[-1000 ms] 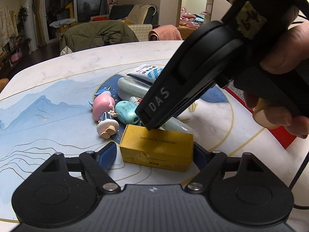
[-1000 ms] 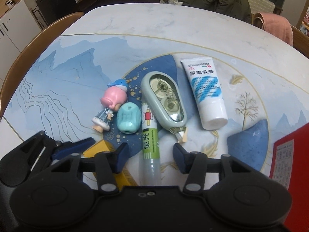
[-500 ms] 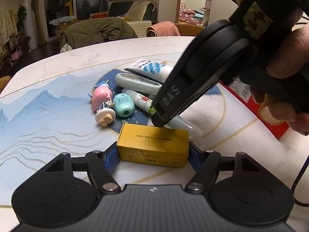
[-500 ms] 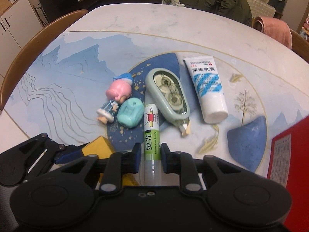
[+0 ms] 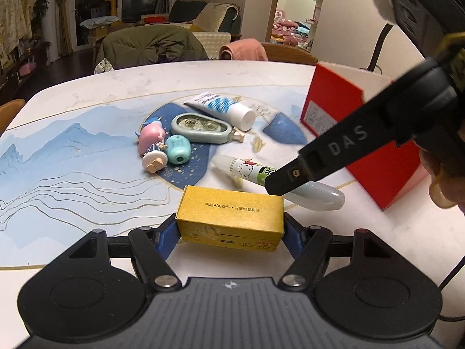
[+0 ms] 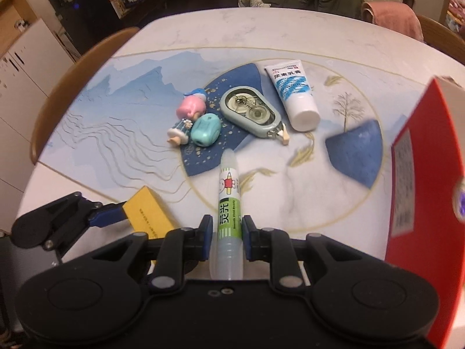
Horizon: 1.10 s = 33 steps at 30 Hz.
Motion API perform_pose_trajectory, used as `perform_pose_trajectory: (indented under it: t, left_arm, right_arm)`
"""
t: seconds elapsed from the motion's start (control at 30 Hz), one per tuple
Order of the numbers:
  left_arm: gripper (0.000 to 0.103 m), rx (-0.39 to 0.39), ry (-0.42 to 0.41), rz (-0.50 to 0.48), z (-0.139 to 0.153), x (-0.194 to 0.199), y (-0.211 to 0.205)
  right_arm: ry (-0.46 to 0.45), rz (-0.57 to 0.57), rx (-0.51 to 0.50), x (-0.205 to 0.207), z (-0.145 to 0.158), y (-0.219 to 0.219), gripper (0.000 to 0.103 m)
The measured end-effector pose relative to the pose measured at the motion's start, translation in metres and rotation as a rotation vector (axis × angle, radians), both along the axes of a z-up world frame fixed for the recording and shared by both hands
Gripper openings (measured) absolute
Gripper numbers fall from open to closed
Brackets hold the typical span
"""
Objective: Organize rigid objects
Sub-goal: 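Carry the yellow box with left gripper while right gripper carries the glue stick into the box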
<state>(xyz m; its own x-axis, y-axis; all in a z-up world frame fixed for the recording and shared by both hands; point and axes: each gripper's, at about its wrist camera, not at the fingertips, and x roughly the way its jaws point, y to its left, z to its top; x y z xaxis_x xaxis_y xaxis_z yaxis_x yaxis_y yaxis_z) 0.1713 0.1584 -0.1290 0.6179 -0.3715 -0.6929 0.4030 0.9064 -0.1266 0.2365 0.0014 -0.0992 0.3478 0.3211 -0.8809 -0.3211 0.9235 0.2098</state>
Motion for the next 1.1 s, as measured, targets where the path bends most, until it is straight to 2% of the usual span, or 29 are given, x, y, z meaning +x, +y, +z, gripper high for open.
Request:
perform_pose_trajectory:
  t: [0.13,0.57,0.8,1.1]
  left_arm:
    - [0.072,-0.055,0.019,0.002,0.016,-0.004,-0.003]
    - [0.072,-0.070,-0.018,-0.035,0.068,-0.027,-0.038]
    - [0.072,-0.061,-0.057,-0.090,0.088,-0.030,-0.077]
    - [0.072,-0.041,-0.066,-0.135,0.099,-0.023,-0.134]
  right_arm:
    - [-0.016,-0.028,0.037,-0.015,0.014,-0.013,0.020]
    - [-0.112,-0.092,0.133,-0.054,0.068,-0.068,0.020]
    - [-0.171,-0.156,0.172,-0.065,0.089,-0.118,0.020]
    - [-0.223,-0.266,0.200,-0.070,0.097,-0.193,0.020]
